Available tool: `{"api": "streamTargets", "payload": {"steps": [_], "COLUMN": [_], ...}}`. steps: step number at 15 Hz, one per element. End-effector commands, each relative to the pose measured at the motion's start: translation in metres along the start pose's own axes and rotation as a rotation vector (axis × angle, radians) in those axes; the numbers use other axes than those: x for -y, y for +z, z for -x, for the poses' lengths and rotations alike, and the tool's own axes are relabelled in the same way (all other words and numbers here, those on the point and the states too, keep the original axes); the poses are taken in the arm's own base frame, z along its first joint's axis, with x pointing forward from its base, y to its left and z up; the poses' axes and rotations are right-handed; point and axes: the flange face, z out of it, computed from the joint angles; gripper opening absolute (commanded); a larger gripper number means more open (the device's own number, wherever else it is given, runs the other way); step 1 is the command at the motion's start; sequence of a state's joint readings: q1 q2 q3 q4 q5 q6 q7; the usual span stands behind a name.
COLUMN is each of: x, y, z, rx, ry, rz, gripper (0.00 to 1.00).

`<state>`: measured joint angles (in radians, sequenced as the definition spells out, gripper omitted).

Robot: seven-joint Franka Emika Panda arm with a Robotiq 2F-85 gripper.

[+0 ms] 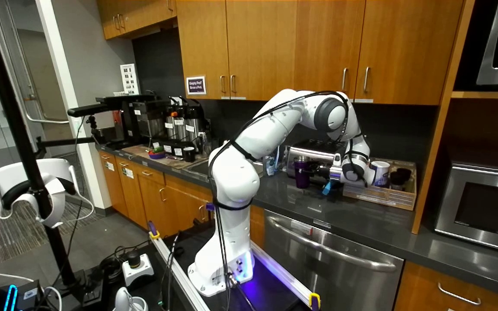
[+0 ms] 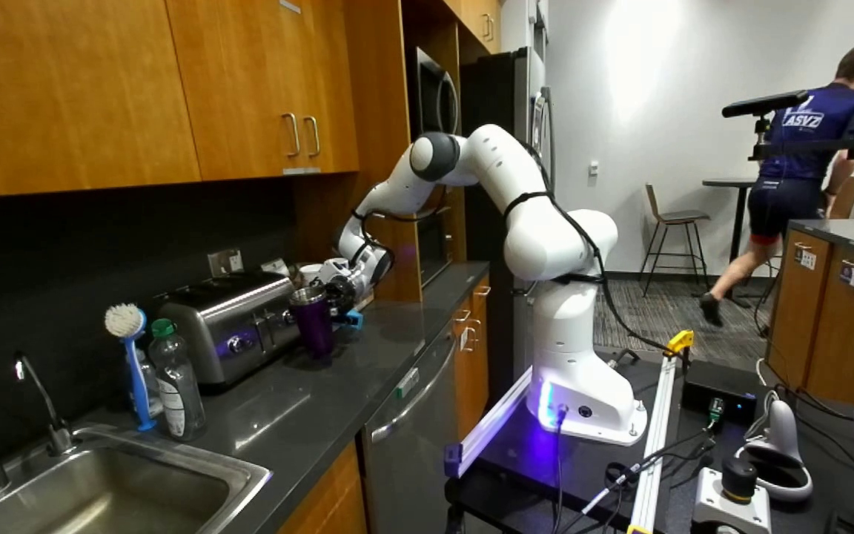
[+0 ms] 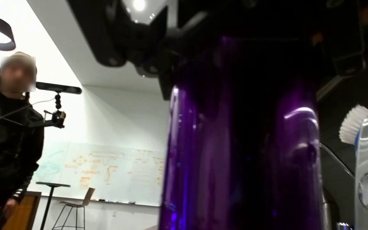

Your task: Pick up the cup

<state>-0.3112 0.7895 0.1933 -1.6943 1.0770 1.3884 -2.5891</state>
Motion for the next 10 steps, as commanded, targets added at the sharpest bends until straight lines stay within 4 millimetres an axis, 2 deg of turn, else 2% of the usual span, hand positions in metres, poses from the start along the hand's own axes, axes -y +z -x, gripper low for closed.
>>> {"api": "streamTargets", "payload": {"steps": [1, 6, 8, 9, 10], "x": [0.003, 0.010, 0.010, 0.005, 0.006], "y": [0.002, 0.006, 0.007, 0.002, 0.002], "z": [0.000, 0.016, 0.015, 0.022, 0.022], "rx": [0.099, 0.132, 0.138, 0.106, 0.106], "ry": [0.054, 0.103, 0.107, 0.087, 0.088], "rz": [0.073, 0.107, 0.109, 0.092, 0.091], "gripper": [0.67, 0.67, 0.67, 0.67, 0.92]}}
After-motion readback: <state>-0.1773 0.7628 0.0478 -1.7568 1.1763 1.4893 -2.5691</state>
